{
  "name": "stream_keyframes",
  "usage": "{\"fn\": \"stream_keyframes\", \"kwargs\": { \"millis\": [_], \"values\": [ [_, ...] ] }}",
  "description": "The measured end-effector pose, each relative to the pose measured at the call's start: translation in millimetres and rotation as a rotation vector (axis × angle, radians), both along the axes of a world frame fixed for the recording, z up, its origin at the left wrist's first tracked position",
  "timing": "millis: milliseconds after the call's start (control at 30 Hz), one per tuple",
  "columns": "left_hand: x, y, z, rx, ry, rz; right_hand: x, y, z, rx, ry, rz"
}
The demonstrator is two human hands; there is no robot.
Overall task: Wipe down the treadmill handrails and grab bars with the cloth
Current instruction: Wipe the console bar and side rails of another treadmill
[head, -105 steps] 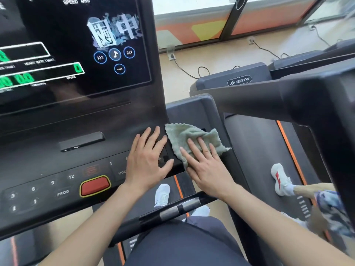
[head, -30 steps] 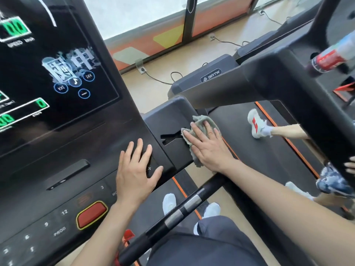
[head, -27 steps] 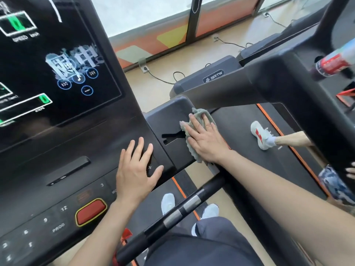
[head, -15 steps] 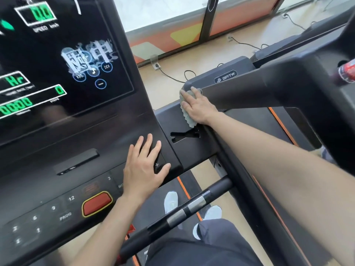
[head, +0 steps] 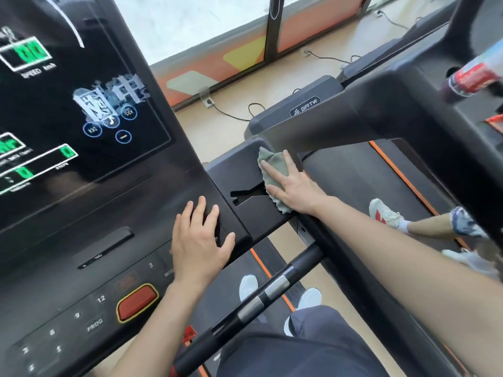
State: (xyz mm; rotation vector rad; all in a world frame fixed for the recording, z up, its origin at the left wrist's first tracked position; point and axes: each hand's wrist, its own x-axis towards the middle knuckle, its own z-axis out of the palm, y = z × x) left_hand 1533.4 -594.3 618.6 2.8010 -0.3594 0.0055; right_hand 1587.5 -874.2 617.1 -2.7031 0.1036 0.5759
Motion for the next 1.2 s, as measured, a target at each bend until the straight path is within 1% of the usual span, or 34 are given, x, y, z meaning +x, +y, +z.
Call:
{"fn": "stream_keyframes", "kwargs": {
  "millis": [100,200,233,300,333,367,400,467,533,600,667,800,1033,1200],
  "values": [
    [5.8,-19.4,5.9,-0.018,-0.054,0.048,-25.1,-2.4,-2.1,0.021,-0.042,0.034],
    [19.9,-49.7,14.1,-0.130,-0.151,-0.075,-45.4,-5.8,1.2,0.088,-0.128,0.027],
    [25.5,-61.7,17.3,-0.204,-0.138,-0.142,-52.4,-7.1,0.7,0.102,-0.146,0.007],
    [37.7,-87.2,19.7,-0.366,-0.018,-0.289,-65.7,-9.4,-1.7,0.162,-0.167,-0.091],
    [43.7,-99.4,18.7,-0.417,0.044,-0.373,-71.1,-10.5,-3.0,0.213,-0.181,-0.168],
    [50.7,-111.4,14.5,-0.422,0.066,-0.475,-75.2,-12.0,-5.2,0.259,-0.189,-0.252],
    [58.4,-123.1,8.6,-0.387,0.053,-0.585,-78.7,-13.5,-7.1,0.282,-0.189,-0.325],
    [74.8,-142.9,-0.5,-0.252,0.067,-0.766,-84.7,-14.7,-10.0,0.247,-0.177,-0.397],
    [87.9,-154.6,-2.7,-0.081,0.140,-0.880,-91.9,-14.6,-12.8,0.181,-0.157,-0.412],
    [98.4,-160.1,-7.2,0.031,0.152,-0.962,-99.8,-15.0,-13.1,0.121,-0.116,-0.434],
    [103.8,-161.9,-11.5,0.038,0.145,-1.014,-107.8,-14.6,-12.4,0.062,-0.079,-0.462],
    [96.3,-161.7,-15.8,-0.005,0.135,-1.057,-126.0,-11.0,-10.0,-0.027,-0.074,-0.512],
    [56.9,-179.9,-9.7,0.039,0.103,-1.147,-182.0,-15.4,-4.9,-0.054,-0.078,-0.602],
    [19.7,-201.3,-6.4,0.046,0.121,-1.219,-232.7,-21.8,-4.8,-0.116,-0.078,-0.641]
  ]
}}
